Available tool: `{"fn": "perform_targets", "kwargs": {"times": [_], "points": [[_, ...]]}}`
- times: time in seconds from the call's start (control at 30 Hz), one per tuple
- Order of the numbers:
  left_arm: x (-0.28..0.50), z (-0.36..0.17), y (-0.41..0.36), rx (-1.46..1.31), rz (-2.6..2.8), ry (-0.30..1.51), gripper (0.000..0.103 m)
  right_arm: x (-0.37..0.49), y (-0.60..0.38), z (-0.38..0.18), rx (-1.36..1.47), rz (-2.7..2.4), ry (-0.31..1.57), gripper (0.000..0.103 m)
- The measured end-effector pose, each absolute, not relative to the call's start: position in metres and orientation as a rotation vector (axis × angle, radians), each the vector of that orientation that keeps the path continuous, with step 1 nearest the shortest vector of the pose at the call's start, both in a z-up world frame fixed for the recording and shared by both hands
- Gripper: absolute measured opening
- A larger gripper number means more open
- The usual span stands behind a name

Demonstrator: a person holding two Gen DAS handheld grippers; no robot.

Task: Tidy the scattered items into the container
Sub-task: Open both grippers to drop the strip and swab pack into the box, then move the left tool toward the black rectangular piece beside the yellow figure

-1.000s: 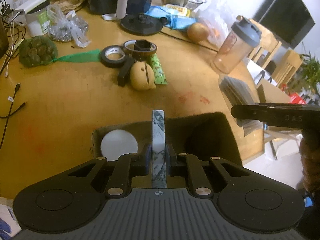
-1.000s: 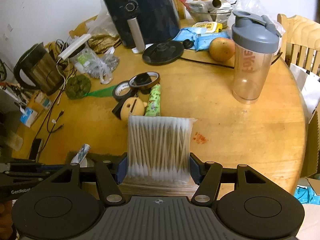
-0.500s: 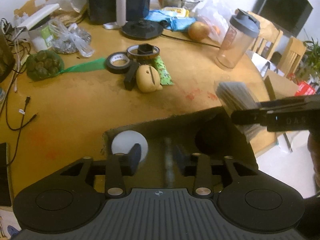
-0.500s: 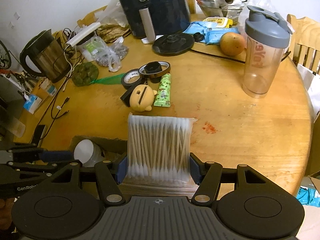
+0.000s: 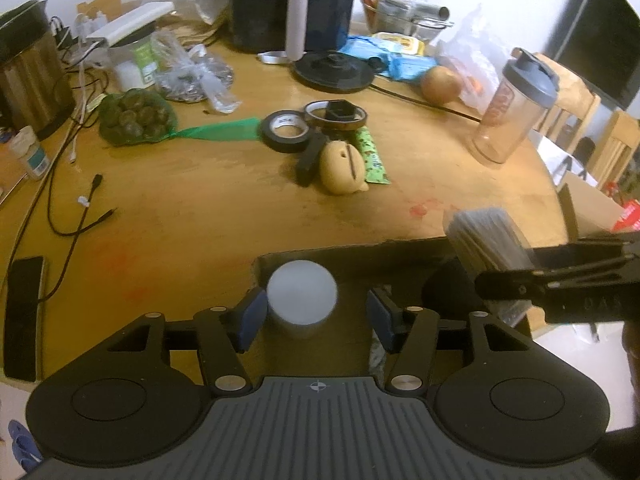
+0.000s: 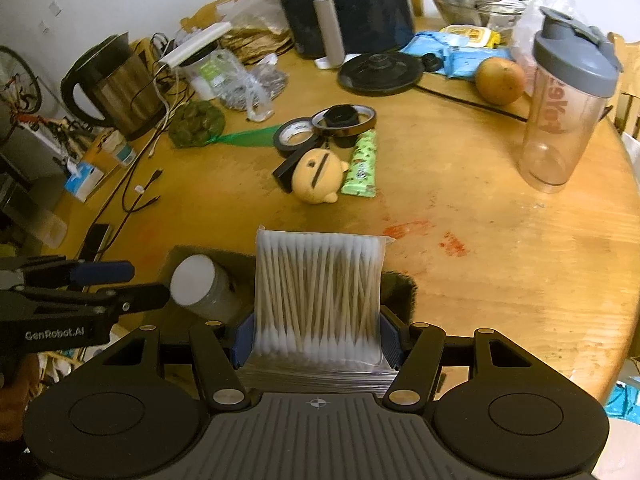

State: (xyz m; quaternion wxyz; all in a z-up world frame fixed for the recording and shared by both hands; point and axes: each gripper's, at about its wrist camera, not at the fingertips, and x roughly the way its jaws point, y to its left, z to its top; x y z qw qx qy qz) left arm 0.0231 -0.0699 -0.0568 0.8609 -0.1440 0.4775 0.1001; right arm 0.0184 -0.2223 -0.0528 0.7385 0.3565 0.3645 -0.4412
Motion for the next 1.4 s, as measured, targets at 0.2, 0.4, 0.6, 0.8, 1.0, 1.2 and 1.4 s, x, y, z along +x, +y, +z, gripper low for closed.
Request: {"fn": "perform_targets", "kwargs": {"times": [0.2, 0.4, 0.6, 0.8, 1.0, 1.2, 1.4], "points": [[0.014, -0.054, -0.066, -0.3, 0.26, 0.976, 0.08, 0.032, -0.219, -0.055, 0.77, -0.891, 0.82, 0.064], [0.009, -0.052, -0.061, -0.314, 0.278, 0.974, 0.08, 0.05, -0.216, -0.057, 0.748, -0.789, 0.838, 0.072], [0.006, -0.05, -0.056, -0.327, 0.296, 0.963, 0.08, 0.056, -0.215, -0.055, 0.717, -0.785, 0.842, 0.097], [0.008, -0.048, -0.056, -0.336, 0.286, 0.954, 0.08, 0.05, -0.219, -0.051, 0.716, -0.833, 0.828, 0.103], [0.013, -0.046, -0.057, -0.33, 0.27, 0.946, 0.08, 0.045, -0.222, -0.048, 0.695, -0.89, 0.831, 0.103], [0.02, -0.045, -0.058, -0.32, 0.254, 0.944, 0.08, 0.037, -0.224, -0.043, 0.673, -0.926, 0.811, 0.103], [0.028, -0.045, -0.058, -0.304, 0.237, 0.95, 0.08, 0.029, -0.23, -0.04, 0.684, -0.964, 0.791, 0.103]]}}
